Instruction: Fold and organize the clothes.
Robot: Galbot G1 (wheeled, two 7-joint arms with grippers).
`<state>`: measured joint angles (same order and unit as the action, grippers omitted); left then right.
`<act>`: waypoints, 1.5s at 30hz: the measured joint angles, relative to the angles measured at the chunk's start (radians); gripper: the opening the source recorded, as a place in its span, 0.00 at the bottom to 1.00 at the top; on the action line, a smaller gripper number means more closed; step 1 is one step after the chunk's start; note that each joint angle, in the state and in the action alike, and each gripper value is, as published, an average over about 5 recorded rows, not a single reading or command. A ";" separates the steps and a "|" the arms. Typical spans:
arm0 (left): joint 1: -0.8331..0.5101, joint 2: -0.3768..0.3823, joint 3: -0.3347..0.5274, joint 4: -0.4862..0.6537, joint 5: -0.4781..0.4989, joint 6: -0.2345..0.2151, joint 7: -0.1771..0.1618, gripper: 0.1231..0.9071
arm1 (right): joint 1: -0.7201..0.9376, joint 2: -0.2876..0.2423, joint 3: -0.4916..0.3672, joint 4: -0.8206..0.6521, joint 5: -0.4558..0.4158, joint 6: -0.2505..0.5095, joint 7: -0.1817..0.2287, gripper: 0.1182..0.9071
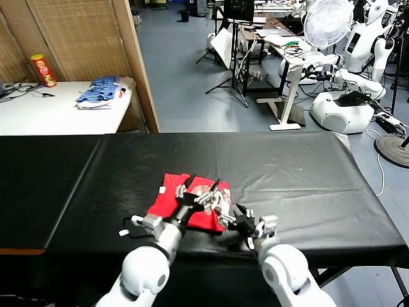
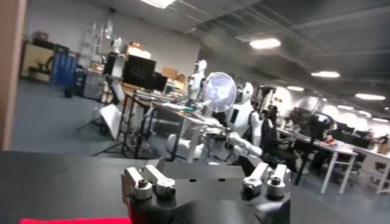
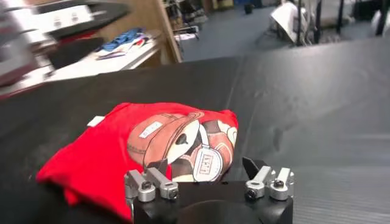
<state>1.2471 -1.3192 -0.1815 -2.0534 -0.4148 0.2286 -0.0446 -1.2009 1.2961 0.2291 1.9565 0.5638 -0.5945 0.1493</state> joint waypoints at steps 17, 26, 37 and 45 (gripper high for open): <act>0.101 0.027 -0.097 -0.010 0.059 -0.060 -0.025 0.86 | 0.053 -0.028 0.023 -0.140 -0.153 0.148 -0.103 0.09; 0.131 0.045 -0.111 0.008 0.120 -0.103 -0.044 0.86 | 0.011 -0.122 0.044 -0.106 -0.402 0.345 -0.164 0.35; 0.188 0.130 -0.143 -0.011 0.063 -0.109 -0.112 0.86 | -0.213 -0.162 0.164 0.111 -0.402 0.433 -0.094 0.85; 0.303 0.203 -0.193 -0.098 0.054 -0.091 -0.145 0.86 | -0.424 -0.115 0.250 0.267 -0.364 0.433 -0.029 0.86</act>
<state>1.5501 -1.1166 -0.3744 -2.1511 -0.3604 0.1372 -0.1898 -1.6252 1.1815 0.4788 2.2233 0.1993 -0.1614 0.1203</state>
